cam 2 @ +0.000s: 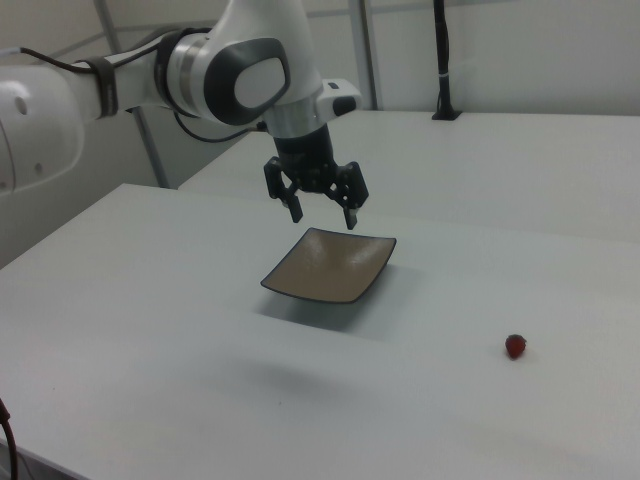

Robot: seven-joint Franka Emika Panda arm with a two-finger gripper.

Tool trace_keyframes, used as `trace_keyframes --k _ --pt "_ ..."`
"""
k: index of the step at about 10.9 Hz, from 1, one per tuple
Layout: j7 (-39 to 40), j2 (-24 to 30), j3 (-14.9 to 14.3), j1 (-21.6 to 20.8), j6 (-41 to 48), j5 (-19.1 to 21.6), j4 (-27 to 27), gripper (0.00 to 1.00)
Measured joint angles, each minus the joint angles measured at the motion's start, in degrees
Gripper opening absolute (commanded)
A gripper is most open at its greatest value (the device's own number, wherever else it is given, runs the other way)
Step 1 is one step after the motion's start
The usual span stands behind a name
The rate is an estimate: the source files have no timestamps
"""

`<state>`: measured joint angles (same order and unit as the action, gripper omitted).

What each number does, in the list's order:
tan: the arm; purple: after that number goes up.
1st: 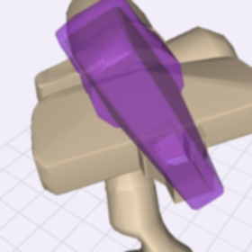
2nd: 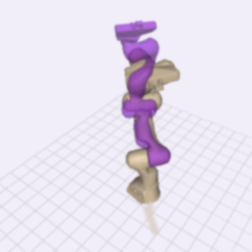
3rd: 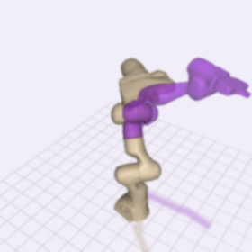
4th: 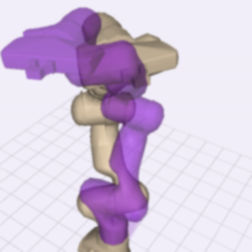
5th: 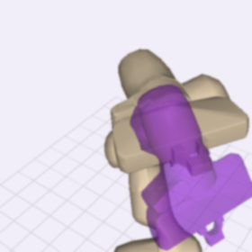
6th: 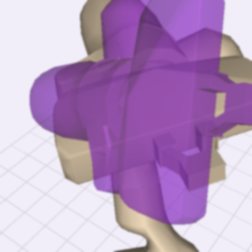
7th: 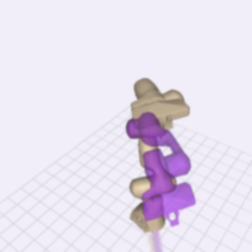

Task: Strawberries on a ceramic plate
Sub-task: 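Move the open gripper over the red strawberry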

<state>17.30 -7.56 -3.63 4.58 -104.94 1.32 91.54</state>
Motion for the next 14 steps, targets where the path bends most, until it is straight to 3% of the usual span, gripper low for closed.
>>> trace_keyframes --k 8,14 --pt "0.1 -10.9 -0.2 4.4 -4.5 0.0 -9.5 1.0" --pt "0.3 -17.0 -0.2 7.5 -13.9 0.0 -11.1 1.0"
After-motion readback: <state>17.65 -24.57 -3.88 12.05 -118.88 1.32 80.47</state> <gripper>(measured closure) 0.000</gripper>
